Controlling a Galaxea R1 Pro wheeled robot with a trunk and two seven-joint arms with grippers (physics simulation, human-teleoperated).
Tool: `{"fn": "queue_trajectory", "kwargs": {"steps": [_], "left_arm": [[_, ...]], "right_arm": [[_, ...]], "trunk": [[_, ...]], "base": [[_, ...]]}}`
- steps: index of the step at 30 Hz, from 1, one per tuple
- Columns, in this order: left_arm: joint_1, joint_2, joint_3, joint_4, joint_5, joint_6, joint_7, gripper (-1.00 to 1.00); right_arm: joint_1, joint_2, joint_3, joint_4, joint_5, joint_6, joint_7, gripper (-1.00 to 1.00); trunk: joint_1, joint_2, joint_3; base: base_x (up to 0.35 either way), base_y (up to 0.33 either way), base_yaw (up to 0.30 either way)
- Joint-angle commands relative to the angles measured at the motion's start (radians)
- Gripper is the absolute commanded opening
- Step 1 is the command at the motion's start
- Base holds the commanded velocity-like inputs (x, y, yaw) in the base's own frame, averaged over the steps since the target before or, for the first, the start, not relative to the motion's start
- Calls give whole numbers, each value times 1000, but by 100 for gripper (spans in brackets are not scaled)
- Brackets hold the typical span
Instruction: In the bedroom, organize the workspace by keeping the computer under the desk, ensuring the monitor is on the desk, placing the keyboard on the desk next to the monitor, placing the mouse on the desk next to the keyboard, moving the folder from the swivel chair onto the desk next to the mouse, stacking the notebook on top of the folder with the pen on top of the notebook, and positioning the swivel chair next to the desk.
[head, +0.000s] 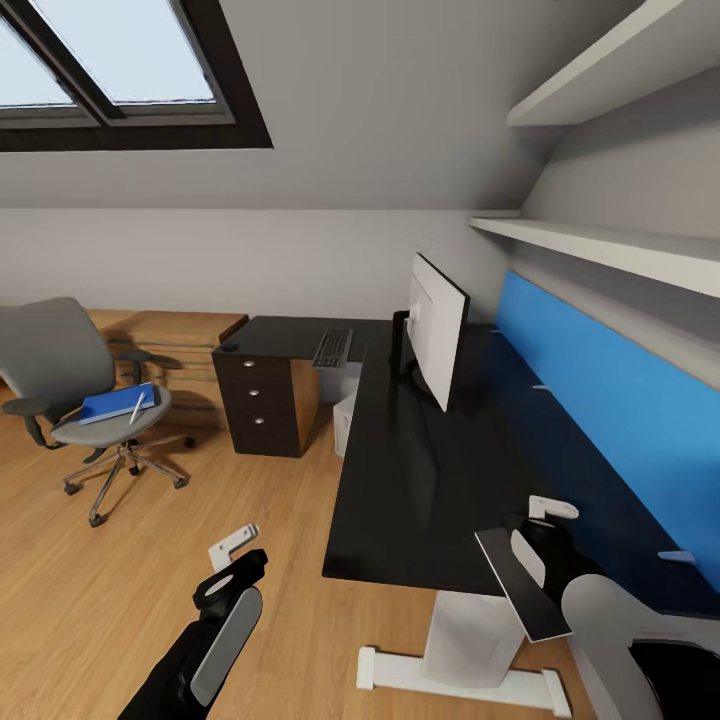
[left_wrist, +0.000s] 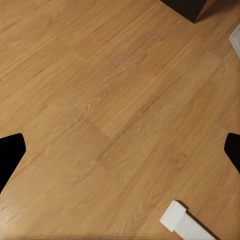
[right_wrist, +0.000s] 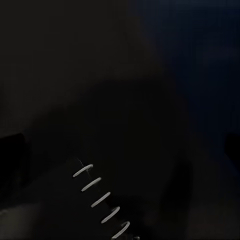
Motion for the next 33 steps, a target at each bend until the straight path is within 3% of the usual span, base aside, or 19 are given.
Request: {"fn": "queue_trajectory", "kwargs": {"steps": [1, 26, 33], "left_arm": [[-1, 0, -1, -1, 4, 5, 6, 100], [-1, -1, -5, 6, 7, 5, 6, 100], [-1, -1, -5, 16, 6, 3, 5, 100]], "right_arm": [[0, 0, 1, -2, -4, 3, -3, 100], [0, 0, 1, -5, -4, -19, -5, 100], [2, 0, -3, -75, -5, -13, -8, 100]], "trunk": [[0, -1, -1], [0, -1, 31], [0, -1, 42]], "base": [[0, 0, 0], [0, 0, -61], [0, 0, -74]]}}
